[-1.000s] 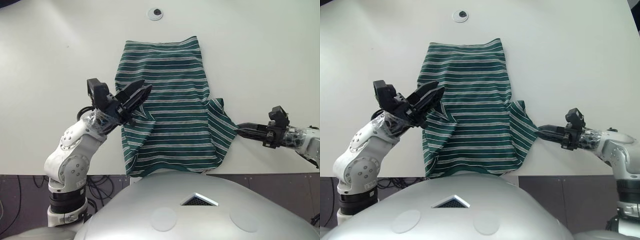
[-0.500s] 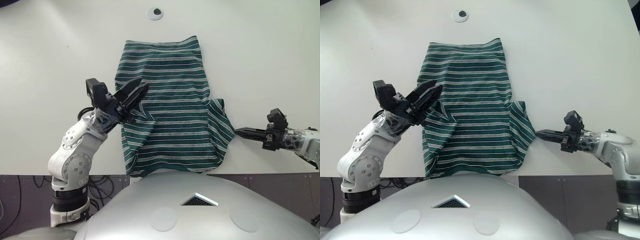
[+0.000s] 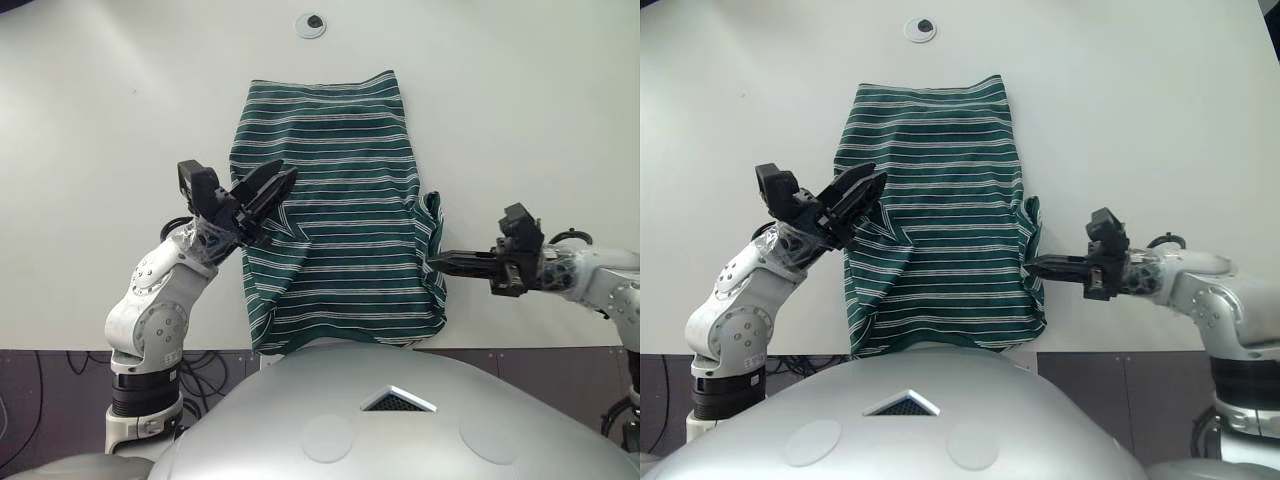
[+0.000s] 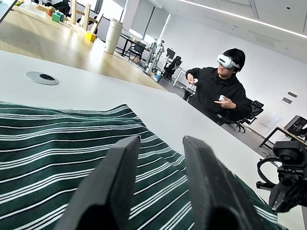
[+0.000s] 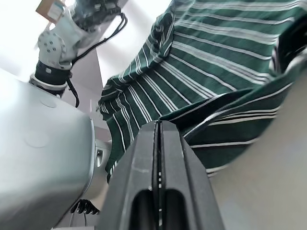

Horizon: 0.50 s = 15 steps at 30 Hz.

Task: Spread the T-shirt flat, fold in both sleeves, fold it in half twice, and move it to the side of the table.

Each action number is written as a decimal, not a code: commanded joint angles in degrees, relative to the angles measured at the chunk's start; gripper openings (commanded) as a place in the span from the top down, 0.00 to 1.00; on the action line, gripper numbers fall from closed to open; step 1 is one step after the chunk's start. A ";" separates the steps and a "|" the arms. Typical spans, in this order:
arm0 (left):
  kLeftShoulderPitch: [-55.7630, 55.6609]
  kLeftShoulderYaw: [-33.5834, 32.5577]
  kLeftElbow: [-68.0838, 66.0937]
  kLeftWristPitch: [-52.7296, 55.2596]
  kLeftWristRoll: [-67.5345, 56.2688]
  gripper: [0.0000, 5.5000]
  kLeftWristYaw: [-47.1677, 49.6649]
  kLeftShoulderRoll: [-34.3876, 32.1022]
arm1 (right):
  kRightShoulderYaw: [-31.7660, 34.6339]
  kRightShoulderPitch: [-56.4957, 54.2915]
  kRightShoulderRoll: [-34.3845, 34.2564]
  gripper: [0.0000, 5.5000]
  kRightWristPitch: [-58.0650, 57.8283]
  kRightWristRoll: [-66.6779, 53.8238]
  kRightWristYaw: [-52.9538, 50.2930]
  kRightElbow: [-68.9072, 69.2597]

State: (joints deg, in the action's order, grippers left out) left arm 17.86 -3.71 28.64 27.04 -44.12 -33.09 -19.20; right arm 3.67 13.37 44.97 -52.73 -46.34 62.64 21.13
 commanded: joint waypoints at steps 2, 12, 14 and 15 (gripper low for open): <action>-0.33 -1.01 -0.74 -0.30 -0.15 0.70 -0.14 -0.10 | -3.61 -5.19 -7.10 1.00 -3.07 -1.30 -7.71 -0.52; -1.62 -2.16 -0.48 0.21 -0.65 0.70 -0.38 -1.10 | -10.07 -6.72 -12.18 1.00 -3.18 -0.04 -12.46 -1.16; -1.67 -2.20 -0.89 0.01 -0.17 0.70 -0.59 -1.34 | -10.79 -6.80 -12.36 0.96 -2.84 0.31 -12.84 -1.37; -1.59 -2.24 -1.02 -0.28 0.29 0.70 -0.71 -1.61 | -10.96 -6.83 -12.29 0.94 -2.64 0.42 -12.92 -1.52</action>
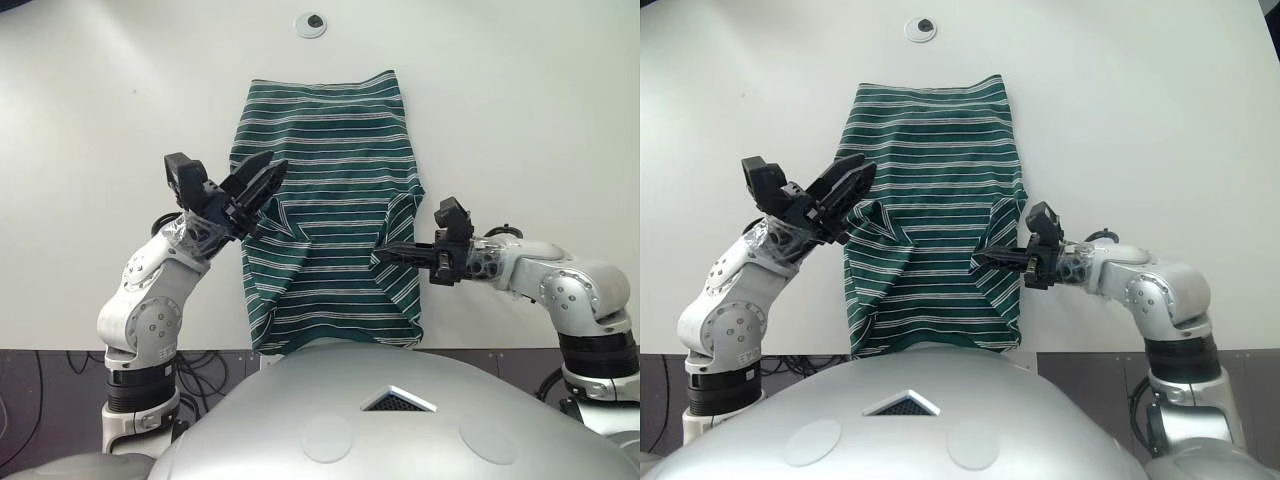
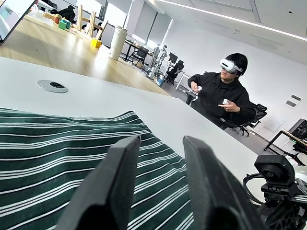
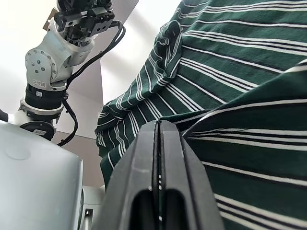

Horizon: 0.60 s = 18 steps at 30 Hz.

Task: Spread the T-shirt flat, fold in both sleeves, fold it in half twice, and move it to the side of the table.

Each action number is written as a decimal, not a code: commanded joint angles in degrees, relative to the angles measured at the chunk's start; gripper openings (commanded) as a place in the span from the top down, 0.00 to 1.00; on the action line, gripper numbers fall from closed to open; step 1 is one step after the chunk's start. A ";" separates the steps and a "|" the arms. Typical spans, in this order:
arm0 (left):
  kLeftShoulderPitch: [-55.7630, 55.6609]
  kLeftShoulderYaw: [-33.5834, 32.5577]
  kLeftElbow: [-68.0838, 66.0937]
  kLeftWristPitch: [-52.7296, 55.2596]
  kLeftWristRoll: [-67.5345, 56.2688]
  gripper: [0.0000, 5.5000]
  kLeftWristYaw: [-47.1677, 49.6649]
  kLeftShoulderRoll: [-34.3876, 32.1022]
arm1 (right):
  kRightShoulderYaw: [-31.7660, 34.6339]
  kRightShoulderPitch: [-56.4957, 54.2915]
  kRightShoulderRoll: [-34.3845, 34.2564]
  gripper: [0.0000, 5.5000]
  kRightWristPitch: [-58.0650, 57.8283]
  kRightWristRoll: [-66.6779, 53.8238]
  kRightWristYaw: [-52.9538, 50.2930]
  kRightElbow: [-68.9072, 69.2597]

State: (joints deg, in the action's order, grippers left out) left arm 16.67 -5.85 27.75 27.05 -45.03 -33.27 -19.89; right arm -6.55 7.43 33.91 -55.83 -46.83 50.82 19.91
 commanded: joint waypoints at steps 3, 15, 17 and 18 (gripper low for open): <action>0.88 -0.15 0.11 -2.44 4.23 0.70 -1.81 -2.54 | -0.35 -0.82 -0.63 0.83 0.75 0.38 -0.78 0.02; 23.03 -7.24 -18.26 -77.28 55.65 0.70 -17.25 -23.88 | 12.68 16.86 13.58 0.69 52.49 23.39 21.45 -7.57; 23.37 -7.79 -23.99 -84.40 64.23 0.67 -14.38 -26.03 | 11.47 18.40 15.01 0.68 60.05 27.98 23.80 -11.42; 23.27 -7.69 -26.05 -86.70 66.63 0.66 -12.97 -26.23 | 11.13 18.20 15.10 0.68 64.14 30.09 24.25 -13.59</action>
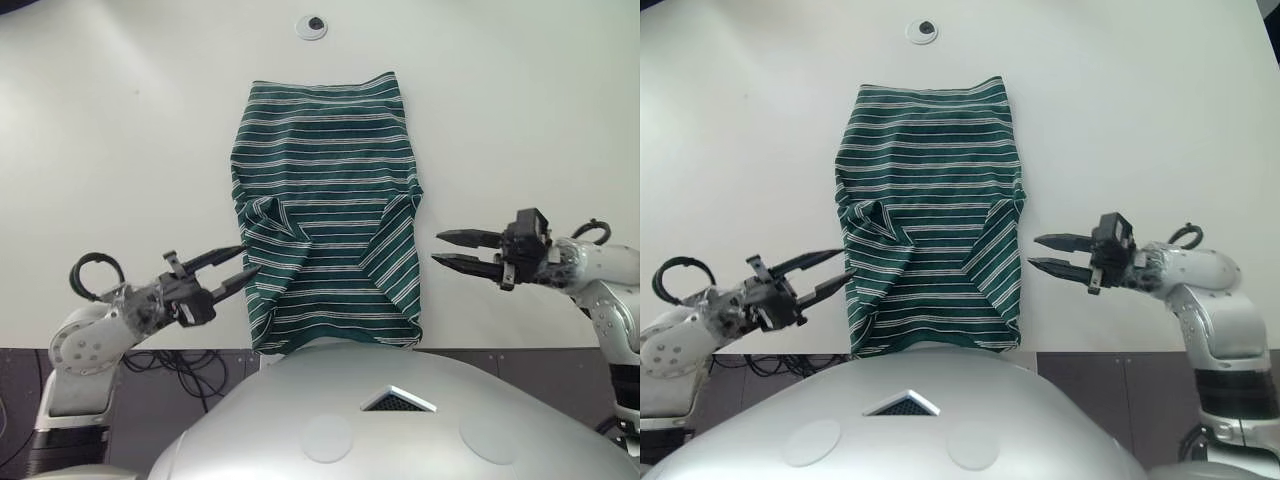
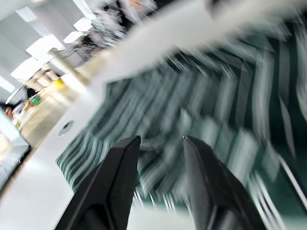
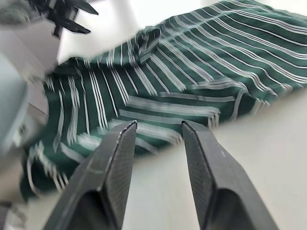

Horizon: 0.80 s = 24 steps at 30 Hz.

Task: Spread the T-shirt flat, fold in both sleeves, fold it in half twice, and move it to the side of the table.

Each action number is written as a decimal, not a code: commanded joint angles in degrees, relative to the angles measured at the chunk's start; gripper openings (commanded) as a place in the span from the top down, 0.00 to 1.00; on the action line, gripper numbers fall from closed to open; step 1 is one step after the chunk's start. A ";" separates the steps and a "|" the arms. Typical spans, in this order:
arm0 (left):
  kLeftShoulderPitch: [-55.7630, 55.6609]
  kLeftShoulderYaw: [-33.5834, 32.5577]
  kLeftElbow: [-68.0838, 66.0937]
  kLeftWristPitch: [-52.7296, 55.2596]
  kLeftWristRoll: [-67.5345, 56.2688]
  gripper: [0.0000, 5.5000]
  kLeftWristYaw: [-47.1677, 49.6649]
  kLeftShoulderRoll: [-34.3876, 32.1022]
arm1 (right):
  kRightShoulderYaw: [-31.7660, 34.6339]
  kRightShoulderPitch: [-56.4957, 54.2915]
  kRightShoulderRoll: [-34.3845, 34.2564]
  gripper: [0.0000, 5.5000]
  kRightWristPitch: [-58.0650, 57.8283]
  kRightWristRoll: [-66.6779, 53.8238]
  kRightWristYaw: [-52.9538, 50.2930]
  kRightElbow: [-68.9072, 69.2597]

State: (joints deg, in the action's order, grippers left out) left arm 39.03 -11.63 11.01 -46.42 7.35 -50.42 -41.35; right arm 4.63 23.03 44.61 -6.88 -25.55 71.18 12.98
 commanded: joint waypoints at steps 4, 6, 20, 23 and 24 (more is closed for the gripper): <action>1.05 -0.93 -12.83 -19.77 19.04 0.56 10.58 -4.36 | -3.41 1.38 3.62 0.56 31.44 16.27 3.59 -12.66; 1.25 0.35 -10.47 -18.75 18.14 0.51 11.59 -4.60 | -5.28 1.86 2.31 0.50 38.11 18.56 2.20 -12.95; 3.82 8.63 -4.07 -14.77 20.37 0.54 15.94 -6.02 | -18.63 1.56 1.88 0.51 54.09 25.29 -7.47 -13.55; 3.84 9.30 -2.17 -13.34 19.70 0.63 15.79 -7.45 | -20.57 1.24 3.24 0.60 55.89 26.30 -7.84 -13.13; 3.78 9.62 -1.57 -12.74 19.48 0.65 15.80 -7.84 | -21.00 1.17 3.70 0.62 56.20 26.93 -8.03 -13.20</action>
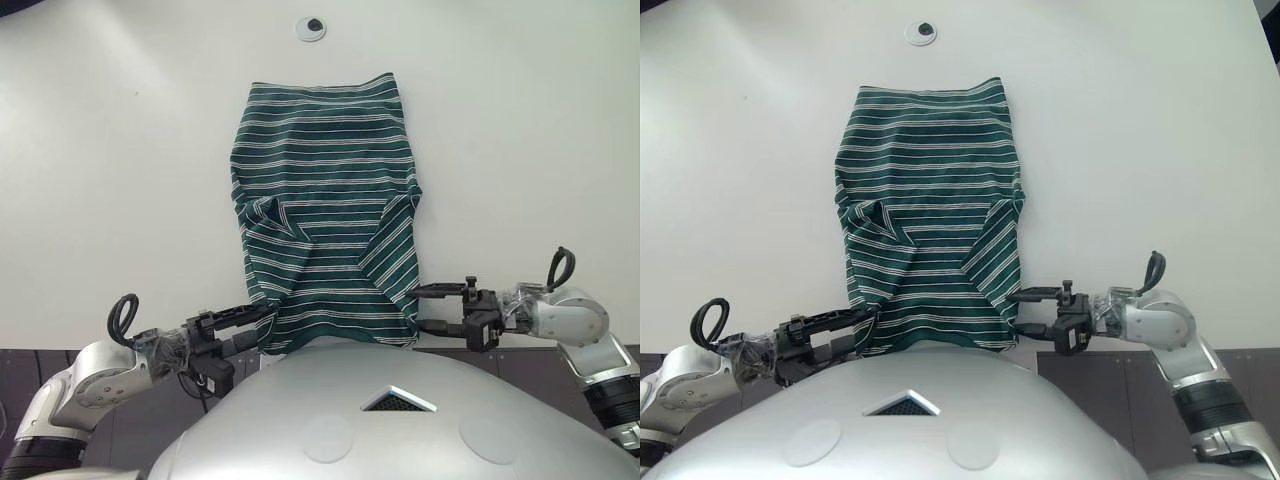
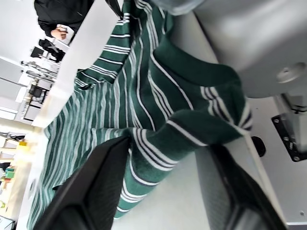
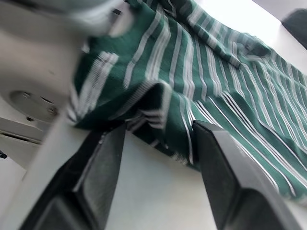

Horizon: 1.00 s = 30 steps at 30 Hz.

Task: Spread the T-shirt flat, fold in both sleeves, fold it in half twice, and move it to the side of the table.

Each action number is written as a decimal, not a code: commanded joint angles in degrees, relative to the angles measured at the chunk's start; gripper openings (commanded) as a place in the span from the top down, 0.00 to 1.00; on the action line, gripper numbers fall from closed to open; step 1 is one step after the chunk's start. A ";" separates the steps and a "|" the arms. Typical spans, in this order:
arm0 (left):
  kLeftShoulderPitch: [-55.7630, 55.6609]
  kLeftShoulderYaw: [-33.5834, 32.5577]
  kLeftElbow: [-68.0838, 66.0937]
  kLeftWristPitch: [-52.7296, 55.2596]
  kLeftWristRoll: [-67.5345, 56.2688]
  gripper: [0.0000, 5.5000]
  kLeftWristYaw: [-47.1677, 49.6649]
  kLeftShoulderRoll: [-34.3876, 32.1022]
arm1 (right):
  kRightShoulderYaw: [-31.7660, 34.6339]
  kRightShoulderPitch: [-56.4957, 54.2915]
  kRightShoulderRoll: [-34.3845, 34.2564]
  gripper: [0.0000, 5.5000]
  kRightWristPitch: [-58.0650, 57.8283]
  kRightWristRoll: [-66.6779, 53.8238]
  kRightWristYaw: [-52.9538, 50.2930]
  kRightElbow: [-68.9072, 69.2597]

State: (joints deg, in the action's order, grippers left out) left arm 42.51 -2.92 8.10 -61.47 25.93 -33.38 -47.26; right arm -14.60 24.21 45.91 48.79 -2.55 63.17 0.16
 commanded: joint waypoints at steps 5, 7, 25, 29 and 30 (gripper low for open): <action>0.17 2.03 3.27 4.44 0.42 0.81 -0.91 -2.96 | -3.00 -0.67 4.01 0.81 1.56 6.50 -1.80 -1.19; 0.16 2.28 3.51 4.87 0.42 0.85 -0.61 -3.19 | -3.52 -0.89 4.48 0.86 0.95 5.70 -2.29 -1.08; -8.42 3.17 17.46 47.15 -61.39 1.00 -20.88 -14.89 | 1.55 -12.61 4.80 1.00 -44.53 -42.92 6.06 13.34; -20.28 3.75 9.40 51.29 -61.27 1.00 -18.78 -6.71 | 3.37 -22.66 -3.29 1.00 -48.94 -40.21 1.68 5.16; -23.46 3.62 6.69 51.78 -60.55 1.00 -17.92 -4.29 | 3.76 -25.31 -5.41 1.00 -47.73 -37.02 -0.29 2.02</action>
State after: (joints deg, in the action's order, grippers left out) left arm 24.08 0.76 18.72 -10.94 -35.47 -52.80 -55.17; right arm -12.05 3.24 43.53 0.51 -43.78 65.84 6.61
